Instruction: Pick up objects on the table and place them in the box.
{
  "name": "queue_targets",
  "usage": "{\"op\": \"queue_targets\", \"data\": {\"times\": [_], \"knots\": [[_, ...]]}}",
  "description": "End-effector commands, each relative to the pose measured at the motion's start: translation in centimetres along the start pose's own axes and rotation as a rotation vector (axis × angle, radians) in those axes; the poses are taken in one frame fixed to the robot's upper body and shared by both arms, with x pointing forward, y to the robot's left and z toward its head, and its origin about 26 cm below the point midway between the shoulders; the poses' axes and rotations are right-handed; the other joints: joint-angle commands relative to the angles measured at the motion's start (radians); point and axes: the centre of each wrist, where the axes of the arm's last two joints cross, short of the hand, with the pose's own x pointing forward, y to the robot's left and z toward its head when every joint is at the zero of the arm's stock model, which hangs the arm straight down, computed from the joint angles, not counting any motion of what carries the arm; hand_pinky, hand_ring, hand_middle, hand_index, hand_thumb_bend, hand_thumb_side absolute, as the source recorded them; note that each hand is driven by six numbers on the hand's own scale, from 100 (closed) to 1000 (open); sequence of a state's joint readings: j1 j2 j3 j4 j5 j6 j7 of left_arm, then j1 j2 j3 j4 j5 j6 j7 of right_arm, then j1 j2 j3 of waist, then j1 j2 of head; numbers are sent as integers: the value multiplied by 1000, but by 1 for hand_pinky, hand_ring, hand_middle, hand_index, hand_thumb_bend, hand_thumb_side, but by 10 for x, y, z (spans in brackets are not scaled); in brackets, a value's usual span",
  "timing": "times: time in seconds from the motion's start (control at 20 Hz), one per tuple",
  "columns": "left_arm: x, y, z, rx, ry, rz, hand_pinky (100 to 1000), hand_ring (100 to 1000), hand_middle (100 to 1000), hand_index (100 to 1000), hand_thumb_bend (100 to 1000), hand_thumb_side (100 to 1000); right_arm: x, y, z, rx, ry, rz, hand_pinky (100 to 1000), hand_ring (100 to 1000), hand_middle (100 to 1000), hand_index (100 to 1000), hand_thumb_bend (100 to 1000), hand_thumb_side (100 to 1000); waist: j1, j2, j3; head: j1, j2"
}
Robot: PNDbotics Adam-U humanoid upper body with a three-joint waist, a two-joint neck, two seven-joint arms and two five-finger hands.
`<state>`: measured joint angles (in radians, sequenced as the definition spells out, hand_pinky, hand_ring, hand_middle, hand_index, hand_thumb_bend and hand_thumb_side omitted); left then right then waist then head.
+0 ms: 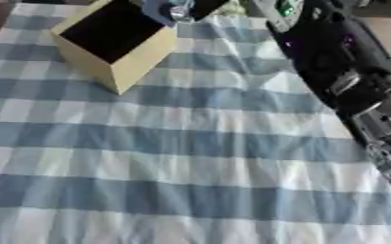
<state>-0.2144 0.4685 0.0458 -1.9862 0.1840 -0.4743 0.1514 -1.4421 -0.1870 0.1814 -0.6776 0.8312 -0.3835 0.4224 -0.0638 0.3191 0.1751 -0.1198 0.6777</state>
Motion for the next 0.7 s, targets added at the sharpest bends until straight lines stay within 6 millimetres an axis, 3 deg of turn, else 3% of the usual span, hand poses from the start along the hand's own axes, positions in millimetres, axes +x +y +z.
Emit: {"op": "queue_targets", "data": {"times": [0.05, 0.2, 0.25, 0.3, 0.4, 0.7], "knots": [[5, 1, -10, -42, -32, -3, 622, 708, 762, 810, 100, 764, 4, -8, -6, -41, 17, 15, 730, 699, 633, 825, 100, 610, -2, -11, 21, -18, -23], [6, -2, -14, -53, -39, 7, 622, 707, 762, 810, 100, 770, 6, -6, -11, -76, 48, 22, 729, 695, 632, 823, 100, 594, -17, 1, 57, -36, -36], [6, -2, -15, -55, -42, 10, 622, 707, 762, 809, 100, 784, 7, -8, -12, -95, 60, 28, 728, 693, 632, 824, 100, 631, -24, 4, 72, -43, -40], [6, -3, -16, -57, -44, 13, 622, 707, 762, 809, 100, 773, 8, -10, -13, -117, 71, 32, 728, 691, 632, 824, 100, 585, -30, 7, 86, -49, -45], [6, -3, -17, -59, -48, 17, 622, 707, 762, 809, 100, 774, 9, -15, -13, -162, 94, 39, 728, 689, 631, 824, 100, 586, -42, 12, 113, -58, -52], [6, -4, -20, -62, -53, 16, 622, 706, 763, 809, 100, 776, 6, -13, -13, -195, 162, 52, 728, 692, 634, 825, 100, 599, -66, 27, 156, -80, -69]]}}
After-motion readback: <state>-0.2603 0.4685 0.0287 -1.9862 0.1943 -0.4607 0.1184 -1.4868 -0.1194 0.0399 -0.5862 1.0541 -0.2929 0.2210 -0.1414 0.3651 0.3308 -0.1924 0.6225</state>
